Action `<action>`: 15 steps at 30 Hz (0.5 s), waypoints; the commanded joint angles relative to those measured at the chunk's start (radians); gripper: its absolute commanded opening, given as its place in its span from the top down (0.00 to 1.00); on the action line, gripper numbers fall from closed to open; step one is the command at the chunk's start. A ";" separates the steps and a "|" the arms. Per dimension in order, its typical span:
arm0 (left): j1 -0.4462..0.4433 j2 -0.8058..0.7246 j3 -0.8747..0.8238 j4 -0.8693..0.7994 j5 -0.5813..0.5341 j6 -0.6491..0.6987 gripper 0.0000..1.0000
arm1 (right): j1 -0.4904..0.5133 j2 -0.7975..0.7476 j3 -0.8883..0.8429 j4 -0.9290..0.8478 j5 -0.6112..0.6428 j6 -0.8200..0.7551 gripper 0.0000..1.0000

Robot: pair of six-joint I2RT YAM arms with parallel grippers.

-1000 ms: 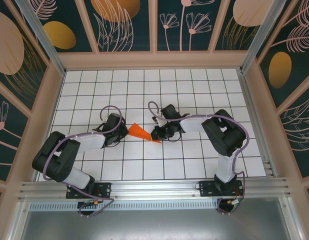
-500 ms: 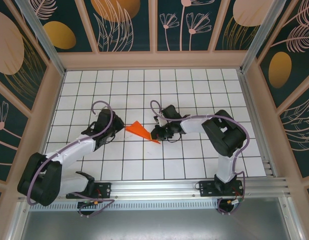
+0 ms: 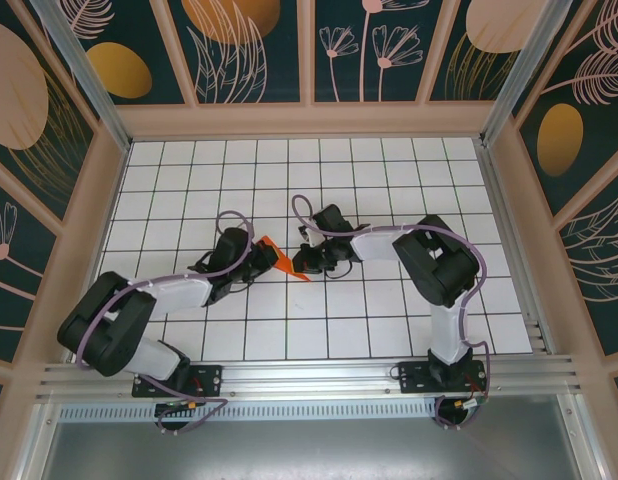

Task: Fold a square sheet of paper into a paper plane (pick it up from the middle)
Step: Fold the wing for the fifth time at the center of the table.

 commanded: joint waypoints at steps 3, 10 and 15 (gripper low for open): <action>-0.018 0.075 -0.032 0.163 0.032 -0.057 0.97 | 0.004 0.055 0.011 -0.017 0.069 0.008 0.96; -0.021 0.149 -0.054 0.267 0.067 -0.088 0.97 | 0.005 0.065 0.009 -0.026 0.064 0.009 0.96; -0.021 0.162 -0.060 0.294 0.081 -0.100 0.97 | 0.005 0.077 0.010 -0.038 0.065 0.010 0.96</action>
